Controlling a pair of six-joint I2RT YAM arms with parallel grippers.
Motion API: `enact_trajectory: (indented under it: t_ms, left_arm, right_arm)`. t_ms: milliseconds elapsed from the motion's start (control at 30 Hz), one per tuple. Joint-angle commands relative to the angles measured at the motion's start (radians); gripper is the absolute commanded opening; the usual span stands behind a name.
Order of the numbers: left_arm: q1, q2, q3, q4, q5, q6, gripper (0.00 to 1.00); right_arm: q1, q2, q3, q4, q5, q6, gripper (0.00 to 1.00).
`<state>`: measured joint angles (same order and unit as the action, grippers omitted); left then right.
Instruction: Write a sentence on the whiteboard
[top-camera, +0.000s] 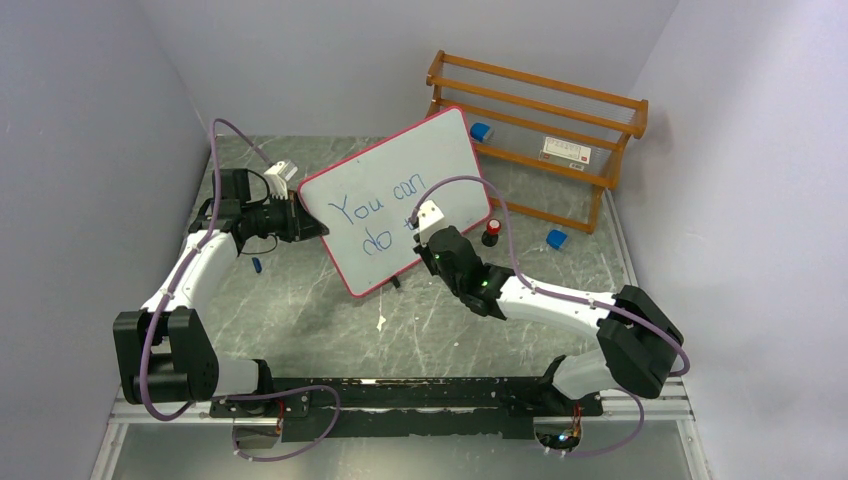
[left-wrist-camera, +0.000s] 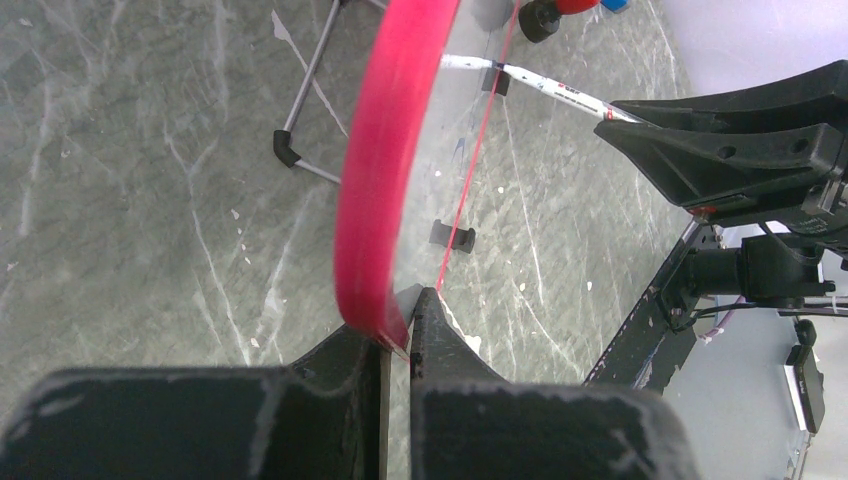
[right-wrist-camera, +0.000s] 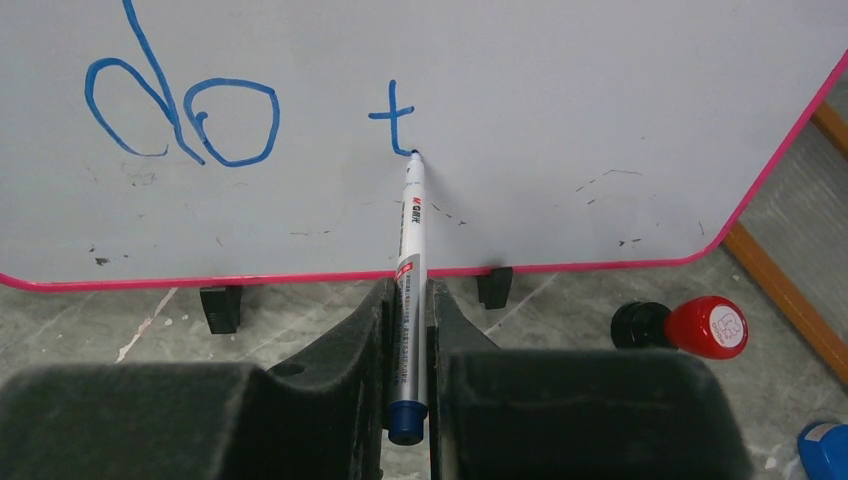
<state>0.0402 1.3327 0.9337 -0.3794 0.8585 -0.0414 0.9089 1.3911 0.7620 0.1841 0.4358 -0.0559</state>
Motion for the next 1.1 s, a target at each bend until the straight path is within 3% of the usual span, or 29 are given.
enact_trajectory:
  t_ms: [0,1067]
  left_arm:
    - [-0.003,0.032,-0.012,-0.003,-0.210,0.092,0.05]
    - [-0.003,0.034,-0.012,-0.003,-0.213,0.092,0.05]
  right_arm:
    - [-0.009,-0.015,-0.007,0.053,0.021,0.003,0.00]
    - [-0.042,-0.018,0.029,0.089,-0.036,0.006,0.00]
